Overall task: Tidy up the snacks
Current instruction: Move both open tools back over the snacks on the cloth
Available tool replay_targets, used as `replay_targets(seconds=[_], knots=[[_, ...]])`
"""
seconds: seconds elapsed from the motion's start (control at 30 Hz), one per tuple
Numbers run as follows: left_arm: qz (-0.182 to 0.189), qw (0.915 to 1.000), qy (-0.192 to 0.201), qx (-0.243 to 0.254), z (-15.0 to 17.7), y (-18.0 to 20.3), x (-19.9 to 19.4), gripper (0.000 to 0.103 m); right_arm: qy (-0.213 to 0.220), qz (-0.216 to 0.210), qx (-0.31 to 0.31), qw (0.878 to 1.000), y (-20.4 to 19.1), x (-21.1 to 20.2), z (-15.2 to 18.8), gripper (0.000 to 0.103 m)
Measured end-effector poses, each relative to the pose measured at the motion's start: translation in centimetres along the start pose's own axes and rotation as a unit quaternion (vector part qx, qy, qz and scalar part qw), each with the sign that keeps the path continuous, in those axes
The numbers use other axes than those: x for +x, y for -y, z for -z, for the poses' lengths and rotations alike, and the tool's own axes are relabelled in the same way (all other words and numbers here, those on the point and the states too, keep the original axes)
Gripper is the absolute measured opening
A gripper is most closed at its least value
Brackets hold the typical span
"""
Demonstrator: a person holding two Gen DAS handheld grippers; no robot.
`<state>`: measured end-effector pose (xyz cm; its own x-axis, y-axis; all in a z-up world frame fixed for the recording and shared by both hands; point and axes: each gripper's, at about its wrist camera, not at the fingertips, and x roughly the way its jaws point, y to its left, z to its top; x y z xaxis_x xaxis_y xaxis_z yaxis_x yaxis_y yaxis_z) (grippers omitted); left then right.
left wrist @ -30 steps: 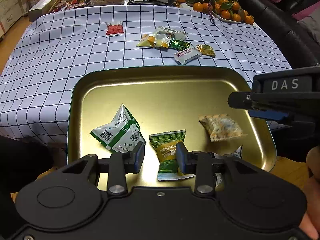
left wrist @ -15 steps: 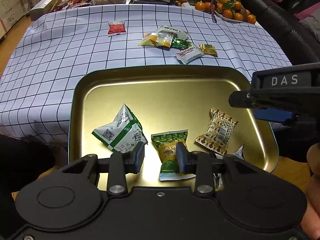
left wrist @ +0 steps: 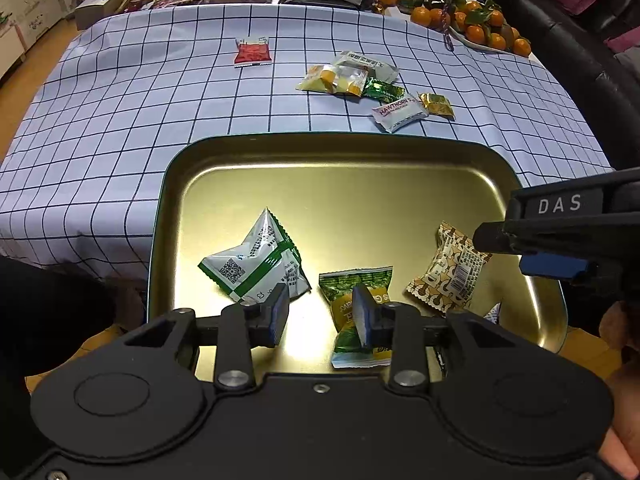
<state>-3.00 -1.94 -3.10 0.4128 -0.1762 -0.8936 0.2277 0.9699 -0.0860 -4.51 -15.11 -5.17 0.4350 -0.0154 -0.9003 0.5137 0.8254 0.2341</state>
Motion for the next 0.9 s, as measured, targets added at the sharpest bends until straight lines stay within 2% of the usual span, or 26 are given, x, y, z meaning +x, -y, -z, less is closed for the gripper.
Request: replay_targets(seconds=[0.17,0.3,0.53,0.73,0.9], knots=[[-0.005,0.9999,-0.001,-0.015,-0.1,-0.7,0.0,0.043,-0.012,0.035,-0.005,0.999,-0.1,0.6,-0.2,0.047],[-0.012,0.9995,-0.001,-0.030,-0.2,-1.3,-0.1,0.043,-0.021,0.047,-0.018,0.999,-0.2,0.9,0.0,0.047],[-0.027,0.9987,0.005,-0.044,-0.5,-2.1,-0.7,0.043,-0.001,0.036,-0.055,0.998,-0.7,0.0,0.2,0.046],[-0.036,0.9982,0.015,-0.045,-0.5,-2.1,-1.4,0.043,0.003,0.023,-0.052,0.998,-0.6,-0.6,0.0,0.046],[-0.033,0.9979,0.017,-0.053,-1.0,-2.1,-1.8,0.043,0.041,0.041,-0.048,0.997,-0.7,-1.6,0.4,0.046]])
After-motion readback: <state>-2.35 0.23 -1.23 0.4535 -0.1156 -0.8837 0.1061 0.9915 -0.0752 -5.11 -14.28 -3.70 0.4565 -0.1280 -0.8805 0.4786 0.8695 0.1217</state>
